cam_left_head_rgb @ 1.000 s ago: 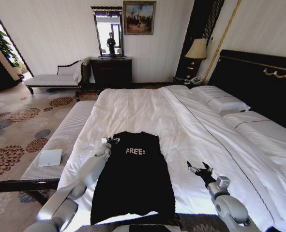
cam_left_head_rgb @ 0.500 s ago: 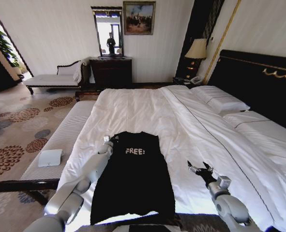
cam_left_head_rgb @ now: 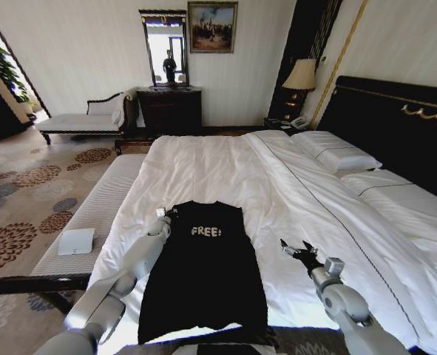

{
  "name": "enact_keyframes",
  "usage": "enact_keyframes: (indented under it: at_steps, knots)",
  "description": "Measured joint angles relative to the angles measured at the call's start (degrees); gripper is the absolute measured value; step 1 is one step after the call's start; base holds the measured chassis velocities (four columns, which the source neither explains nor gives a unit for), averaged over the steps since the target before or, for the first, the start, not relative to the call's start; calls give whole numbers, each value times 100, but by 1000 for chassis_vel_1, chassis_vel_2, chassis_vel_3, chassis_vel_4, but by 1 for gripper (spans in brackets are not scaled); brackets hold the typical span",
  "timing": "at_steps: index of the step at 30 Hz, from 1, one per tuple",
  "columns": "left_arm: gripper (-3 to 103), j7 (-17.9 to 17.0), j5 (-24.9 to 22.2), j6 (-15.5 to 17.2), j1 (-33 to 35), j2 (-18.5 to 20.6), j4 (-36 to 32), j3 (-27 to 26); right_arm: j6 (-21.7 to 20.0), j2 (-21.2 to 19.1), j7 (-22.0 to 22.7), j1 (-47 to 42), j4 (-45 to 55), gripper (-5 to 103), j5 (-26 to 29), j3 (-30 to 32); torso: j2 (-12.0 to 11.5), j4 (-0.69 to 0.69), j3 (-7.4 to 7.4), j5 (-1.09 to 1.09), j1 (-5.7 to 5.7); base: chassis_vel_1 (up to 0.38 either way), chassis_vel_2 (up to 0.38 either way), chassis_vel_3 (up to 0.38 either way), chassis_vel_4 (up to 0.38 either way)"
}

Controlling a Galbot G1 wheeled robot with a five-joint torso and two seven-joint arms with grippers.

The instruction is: Fold the clothes on the bed.

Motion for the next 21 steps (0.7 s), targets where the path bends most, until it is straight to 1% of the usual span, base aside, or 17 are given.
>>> enact_keyframes:
  at_steps: [2, 3, 4, 7, 8, 9, 11, 13, 14, 18, 21]
  knots:
    - [1, -12, -17, 2, 9, -5, 1, 5, -235, -180, 2, 631, -429, 100, 644, -284, 0, -1, 0, 0, 0, 0, 0, 0, 0]
    - [1, -16, -20, 4, 16, -9, -3, 9, -310, -236, -5, 965, -672, 100, 875, -446, 0, -1, 0, 0, 0, 0, 0, 0, 0]
    - [1, -16, -20, 4, 16, -9, -3, 9, -310, -236, -5, 965, -672, 100, 875, -446, 0, -1, 0, 0, 0, 0, 0, 0, 0]
    - [1, -42, -39, 6, 48, -27, -56, 11, -502, -327, -120, 2047, -1670, 100, 1581, -1038, 0, 2, 1, 0, 1, 0, 0, 0, 0]
    - [1, -53, -53, 5, 57, -32, -76, 11, -537, -320, -181, 2344, -1974, 100, 1746, -1246, -1, 1, 1, 1, 2, 0, 0, 0, 0]
    - [1, -53, -53, 5, 57, -32, -76, 11, -537, -320, -181, 2344, -1974, 100, 1746, -1246, -1, 1, 1, 1, 2, 0, 0, 0, 0]
    - [1, -59, -84, 5, 70, -33, -115, 5, -578, -246, -305, 2953, -2566, 100, 1889, -1672, -1, 0, 1, 0, 2, 0, 0, 0, 0]
    - [1, -25, -139, 3, 71, -29, -123, -10, -586, -155, -345, 3435, -3055, 100, 1904, -2018, -1, 0, 1, 1, 1, 0, 0, 0, 0]
    - [1, -25, -139, 3, 71, -29, -123, -10, -586, -155, -345, 3435, -3055, 100, 1904, -2018, -1, 0, 1, 1, 1, 0, 0, 0, 0]
    - [1, 28, -211, -13, 73, 33, -81, -11, -608, 41, -541, 4136, -3902, 100, 1935, -2449, 0, -1, 1, -1, 2, 0, 0, 0, 0]
    - [1, 31, -255, -13, 90, 60, -82, -3, -608, 151, -732, 4379, -4303, 100, 1927, -2598, 0, -1, 1, 0, 2, 0, 0, 0, 0]
